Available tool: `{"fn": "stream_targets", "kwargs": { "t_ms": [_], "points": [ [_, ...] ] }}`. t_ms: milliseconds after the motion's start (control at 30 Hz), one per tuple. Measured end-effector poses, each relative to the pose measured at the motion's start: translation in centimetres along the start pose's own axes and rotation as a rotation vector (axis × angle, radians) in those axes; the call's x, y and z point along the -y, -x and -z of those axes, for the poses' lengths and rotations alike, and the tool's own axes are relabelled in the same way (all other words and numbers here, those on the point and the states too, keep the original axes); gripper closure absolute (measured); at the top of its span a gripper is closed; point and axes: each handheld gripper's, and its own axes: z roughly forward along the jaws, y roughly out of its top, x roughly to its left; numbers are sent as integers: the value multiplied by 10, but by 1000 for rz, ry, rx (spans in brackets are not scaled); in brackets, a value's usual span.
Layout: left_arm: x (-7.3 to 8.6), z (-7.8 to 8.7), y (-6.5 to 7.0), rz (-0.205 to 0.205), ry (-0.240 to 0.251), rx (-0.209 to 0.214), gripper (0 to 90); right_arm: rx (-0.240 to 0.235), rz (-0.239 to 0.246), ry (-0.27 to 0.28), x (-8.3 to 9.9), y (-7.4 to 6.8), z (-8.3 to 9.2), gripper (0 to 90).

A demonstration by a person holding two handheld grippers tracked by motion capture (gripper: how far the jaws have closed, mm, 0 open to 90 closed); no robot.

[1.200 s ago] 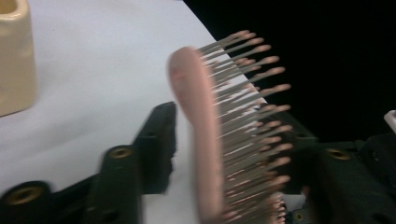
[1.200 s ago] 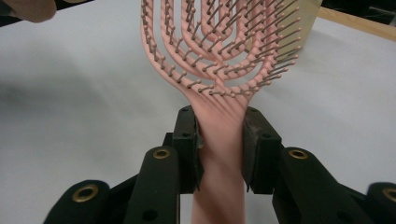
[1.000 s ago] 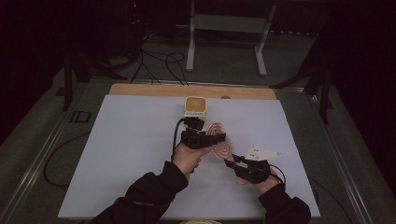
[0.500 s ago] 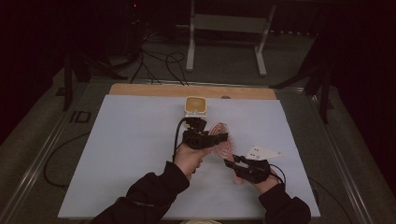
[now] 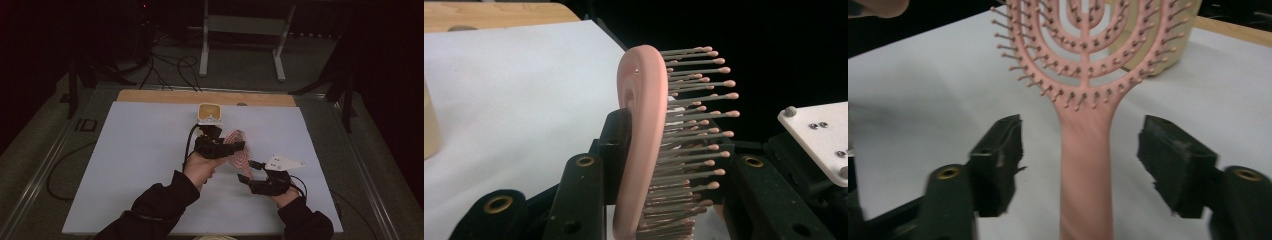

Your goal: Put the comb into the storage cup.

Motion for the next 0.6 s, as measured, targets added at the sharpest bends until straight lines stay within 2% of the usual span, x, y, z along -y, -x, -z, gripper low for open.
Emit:
{"fn": "stream_targets", "kwargs": {
  "t_ms": [200,433,600],
  "points": [
    [-5,8,1,-11,13,2,656,-24,6,-7,1,-3,-2,190],
    [-9,17,1,-33,24,-7,655,-36,-8,-19,1,-3,0,138],
    [-13,24,-1,-42,31,-11,656,-42,15,-2,2,-2,1,97]
  ]
}}
